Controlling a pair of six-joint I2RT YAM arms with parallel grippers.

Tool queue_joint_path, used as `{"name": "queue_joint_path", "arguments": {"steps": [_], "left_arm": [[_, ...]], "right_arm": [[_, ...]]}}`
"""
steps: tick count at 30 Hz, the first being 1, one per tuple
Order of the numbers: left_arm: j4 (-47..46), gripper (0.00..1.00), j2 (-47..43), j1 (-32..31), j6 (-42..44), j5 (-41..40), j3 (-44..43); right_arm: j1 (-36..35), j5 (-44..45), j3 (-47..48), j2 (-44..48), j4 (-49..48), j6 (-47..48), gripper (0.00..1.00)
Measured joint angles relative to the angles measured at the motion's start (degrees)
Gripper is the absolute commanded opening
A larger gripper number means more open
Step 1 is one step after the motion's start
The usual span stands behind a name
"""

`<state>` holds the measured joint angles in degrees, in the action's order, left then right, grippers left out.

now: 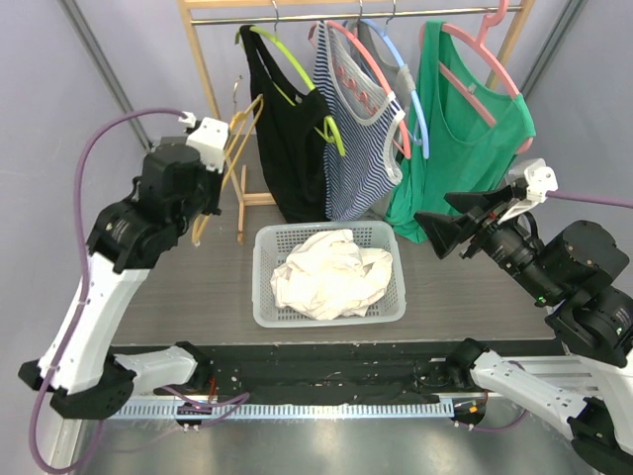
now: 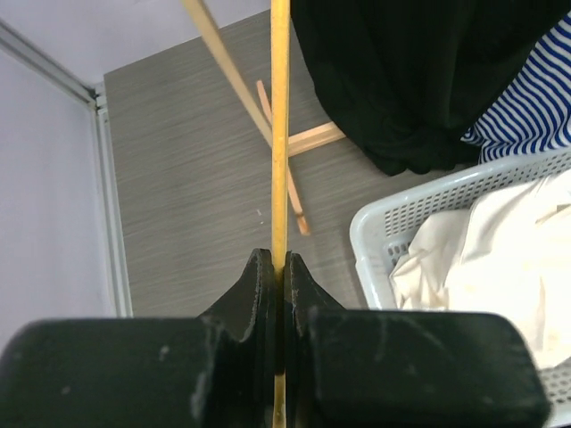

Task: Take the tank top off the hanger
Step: Place the hanger at the clothesline.

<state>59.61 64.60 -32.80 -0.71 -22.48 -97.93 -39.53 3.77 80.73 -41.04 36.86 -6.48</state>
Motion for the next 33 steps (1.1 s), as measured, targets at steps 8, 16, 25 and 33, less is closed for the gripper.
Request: {"name": "queue_joint_path", "arguments": {"steps": [8, 16, 25, 33], "left_arm": [[-2.6, 0.00, 4.6, 0.1, -2.5, -0.1, -2.8], [-4.5, 0.01, 7.3, 2.2, -4.1, 1.2, -7.7], [-1.9, 0.00, 18.2, 6.8, -5.5, 6.8, -22.1], [-0.5, 0.00, 14.8, 7.8, -5.1, 8.7, -20.2]], "right_arm": [[0.0, -0.4, -1.0, -0.2, -0.4, -1.1, 0.75], [0.0, -1.1, -1.0, -0.6, -0.4, -1.3, 0.75], [0.0, -2.2, -1.0, -2.5, -0.5, -1.3, 0.75], [0.0, -2.4, -1.9, -1.6, -0.5, -1.3, 0.75]]}}
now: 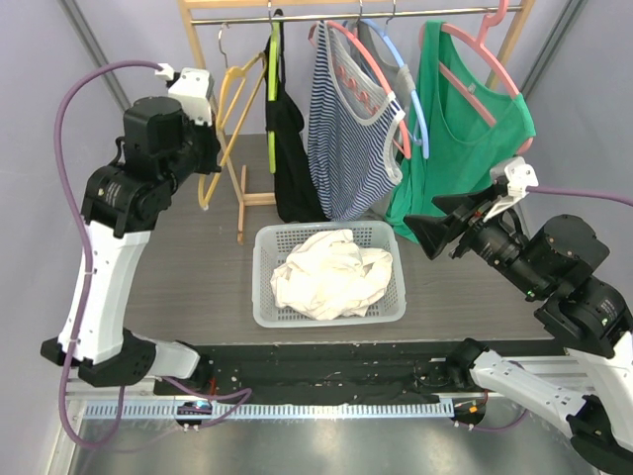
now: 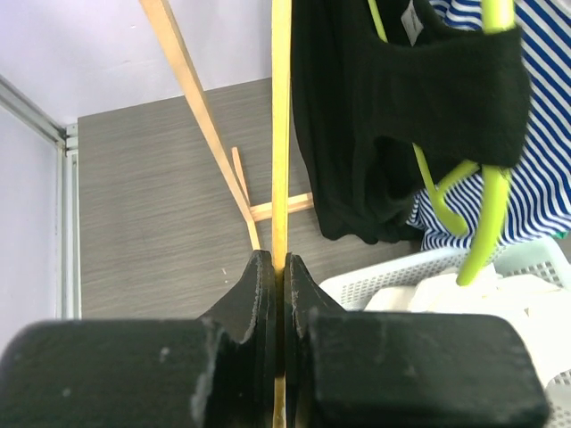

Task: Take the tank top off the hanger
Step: Place the hanger at the clothesline.

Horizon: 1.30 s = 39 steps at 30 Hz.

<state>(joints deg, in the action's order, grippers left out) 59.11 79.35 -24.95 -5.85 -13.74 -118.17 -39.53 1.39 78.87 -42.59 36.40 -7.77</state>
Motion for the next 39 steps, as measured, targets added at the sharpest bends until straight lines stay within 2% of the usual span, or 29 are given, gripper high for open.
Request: {"name": "queue_joint_path", "arguments": {"steps": [6, 15, 20, 29, 39], "left_arm": [[0.9, 0.00, -3.1, 0.1, 0.5, 0.8, 0.9], [1.3, 0.00, -2.8, 0.2, 1.0, 2.7, 0.2], [-1.1, 0.00, 0.3, 0.4, 3.0, 1.8, -3.2], [-6.6, 0.00, 4.3, 4.0, 3.5, 1.8, -3.2], [-8.4, 0.00, 6.3, 8.2, 3.2, 2.9, -4.9]], "right_arm": [[0.0, -0.1, -0.2, 0.2, 0.0, 0.0, 0.75], [0.0, -0.1, -1.0, 0.2, -0.2, 0.0, 0.75], [0.0, -0.1, -1.1, 0.3, -0.2, 0.0, 0.75], [0.0, 0.0, -1.2, 1.4, 0.0, 0.1, 0.75], [0.0, 0.0, -2.0, 2.0, 0.1, 0.3, 0.75]]}}
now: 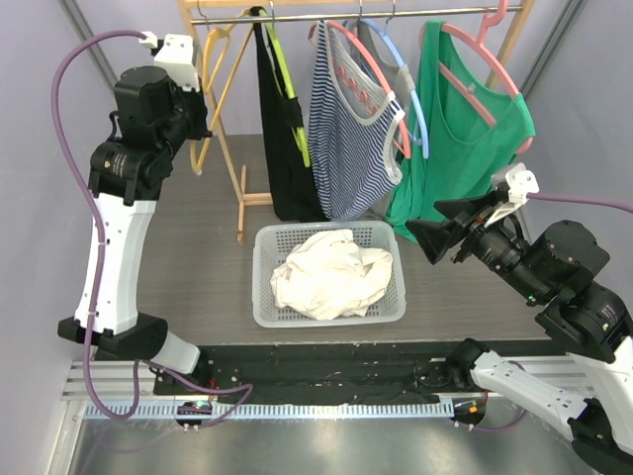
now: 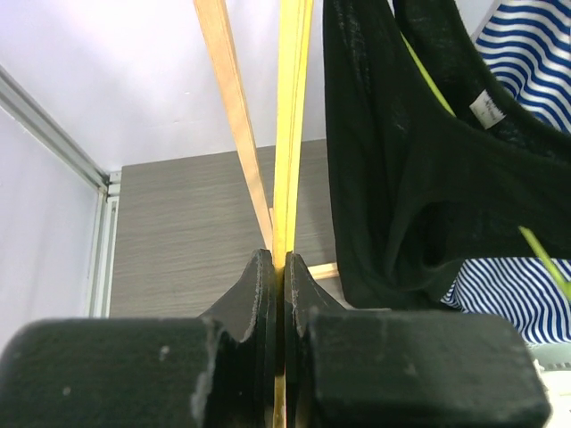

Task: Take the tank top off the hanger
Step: Place the hanger at the clothesline.

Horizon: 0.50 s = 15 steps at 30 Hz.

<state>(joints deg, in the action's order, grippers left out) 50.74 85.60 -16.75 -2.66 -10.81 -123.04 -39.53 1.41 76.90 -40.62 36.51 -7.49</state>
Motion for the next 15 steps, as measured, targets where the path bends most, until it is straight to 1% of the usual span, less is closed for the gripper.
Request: {"name": "queue_joint_path", "arguments": {"steps": [8, 15], "left_arm": [[-0.5, 0.00, 2.9, 0.4, -1.1, 1.1, -2.1], [-0.6, 0.00, 4.2, 0.8, -1.7, 0.8, -2.1]], "right_arm": [[0.0, 0.1, -0.1, 0.1, 0.0, 0.3, 0.75], [0.0, 0.6, -0.3, 0.7, 0.2, 1.1, 0.75]]}}
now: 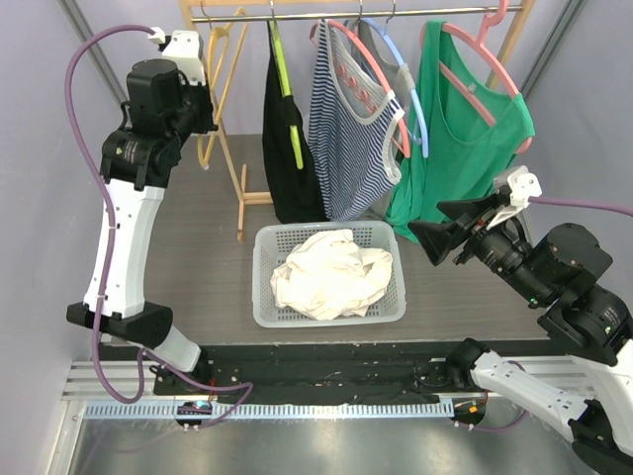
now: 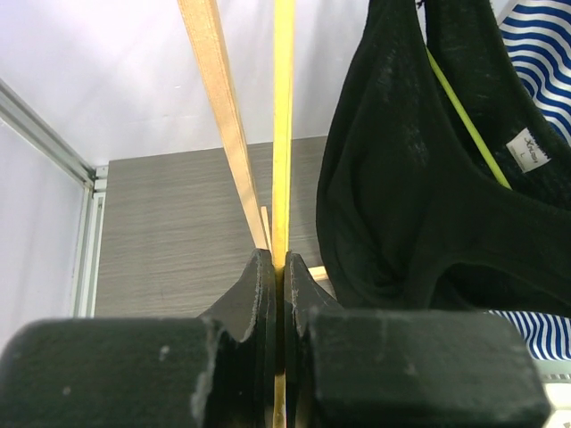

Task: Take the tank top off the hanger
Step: Place the hanger at the clothesline.

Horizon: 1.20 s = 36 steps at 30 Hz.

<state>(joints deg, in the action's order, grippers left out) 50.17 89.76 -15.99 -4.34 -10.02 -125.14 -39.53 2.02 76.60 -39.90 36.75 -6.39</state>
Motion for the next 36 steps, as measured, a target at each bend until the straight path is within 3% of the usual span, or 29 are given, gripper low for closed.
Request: {"name": "queue_joint_path", "arguments": {"steps": [22, 26, 27, 29, 30, 36], "left_arm": [[-1.2, 0.00, 2.4, 0.6, 0.0, 0.4, 1.5], [-1.7, 0.22, 2.4, 0.6, 0.1, 0.9, 2.0], [-1.7, 0.54, 2.4, 0.7, 0.0, 1.1, 2.1], [-1.6, 0.96, 2.1, 0.7, 0.1, 1.7, 2.6], [-1.6, 1.00, 1.8, 0.7, 0.0, 2.2, 2.9], [-1.5, 1.00, -2.3, 0.7, -1.1, 4.4, 5.1]], "right_arm": [[0.0, 0.3, -0.4, 0.7, 1.0, 0.4, 0.74], [0.0, 0.5, -0.4, 0.2, 0.8, 0.2, 0.74], [0.0, 0.6, -0.4, -0.2, 0.5, 0.0, 0.74], [0.0, 1.0, 0.2, -2.2, -0.2, -0.4, 0.74], [0.0, 1.1, 1.0, -3.8, -0.6, -0.7, 0.74], [0.0, 1.2, 10.4, -19.4, -4.4, -1.7, 0.76]]}}
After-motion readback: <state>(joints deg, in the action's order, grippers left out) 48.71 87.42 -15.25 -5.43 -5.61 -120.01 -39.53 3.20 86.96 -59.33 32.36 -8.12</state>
